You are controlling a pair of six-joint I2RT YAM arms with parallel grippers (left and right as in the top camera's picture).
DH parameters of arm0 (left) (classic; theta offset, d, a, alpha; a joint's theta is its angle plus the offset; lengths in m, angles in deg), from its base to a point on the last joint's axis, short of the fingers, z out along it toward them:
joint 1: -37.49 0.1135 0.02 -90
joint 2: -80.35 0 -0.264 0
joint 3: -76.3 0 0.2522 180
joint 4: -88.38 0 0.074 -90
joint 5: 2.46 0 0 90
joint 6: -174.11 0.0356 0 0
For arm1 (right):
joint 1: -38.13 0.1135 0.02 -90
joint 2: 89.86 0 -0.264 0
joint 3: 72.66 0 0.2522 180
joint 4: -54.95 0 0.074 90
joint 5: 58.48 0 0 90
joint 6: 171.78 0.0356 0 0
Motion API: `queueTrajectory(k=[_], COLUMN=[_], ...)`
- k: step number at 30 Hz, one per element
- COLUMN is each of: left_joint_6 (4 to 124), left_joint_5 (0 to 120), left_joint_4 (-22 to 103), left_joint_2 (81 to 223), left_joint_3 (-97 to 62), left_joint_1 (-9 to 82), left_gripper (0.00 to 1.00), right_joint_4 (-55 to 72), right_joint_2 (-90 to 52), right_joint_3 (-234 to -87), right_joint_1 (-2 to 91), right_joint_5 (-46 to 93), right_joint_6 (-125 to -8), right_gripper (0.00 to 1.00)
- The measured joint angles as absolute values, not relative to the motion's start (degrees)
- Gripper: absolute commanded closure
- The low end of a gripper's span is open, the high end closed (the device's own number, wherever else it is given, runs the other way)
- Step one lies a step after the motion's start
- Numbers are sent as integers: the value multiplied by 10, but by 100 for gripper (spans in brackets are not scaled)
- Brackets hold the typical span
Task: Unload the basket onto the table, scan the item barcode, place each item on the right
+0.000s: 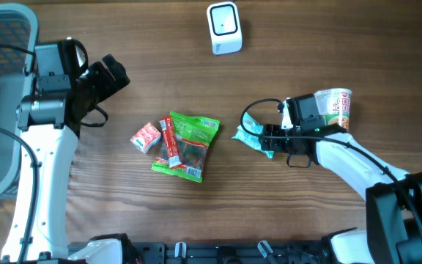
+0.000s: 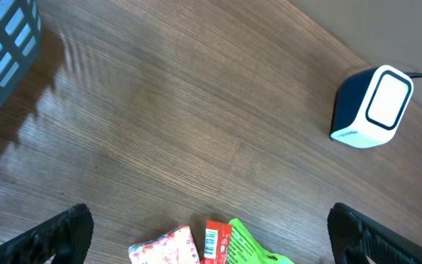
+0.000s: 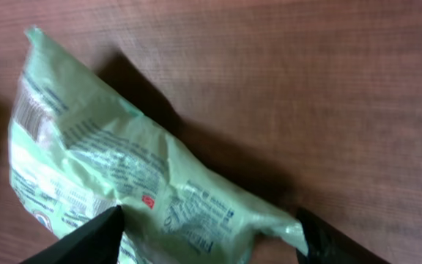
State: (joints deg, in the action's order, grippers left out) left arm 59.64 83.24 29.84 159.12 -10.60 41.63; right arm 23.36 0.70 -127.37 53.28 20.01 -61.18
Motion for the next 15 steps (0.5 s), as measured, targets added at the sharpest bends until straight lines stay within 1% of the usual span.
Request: queueTrajectory(k=[1, 2, 3, 6, 9, 12, 15], left_joint_6=[596, 596, 596, 596, 596, 596, 596], left_joint_5=[832, 832, 832, 832, 832, 832, 832], left_joint_4=[298, 298, 298, 298, 298, 298, 298], left_joint_2=[1591, 1591, 1591, 1591, 1591, 1591, 1591], left_joint_3=[-106, -106, -106, -106, -106, -106, -106], left_joint_1=[416, 416, 416, 416, 416, 416, 416], left_gripper=[0, 0, 0, 0, 0, 0, 0], right_joint_4=[252, 270, 276, 282, 259, 240, 205], right_joint_2=[6, 5, 5, -1, -10, -66, -139], right_joint_3=[-1267, -1259, -1254, -1254, -1255, -1255, -1255], right_joint_1=[533, 533, 533, 530, 505, 464, 451], right_joint_5=[200, 197, 187, 171, 128, 77, -3], right_joint_6=[-605, -602, -598, -599, -636, -661, -698], right_gripper=[58, 83, 96, 96, 96, 96, 96])
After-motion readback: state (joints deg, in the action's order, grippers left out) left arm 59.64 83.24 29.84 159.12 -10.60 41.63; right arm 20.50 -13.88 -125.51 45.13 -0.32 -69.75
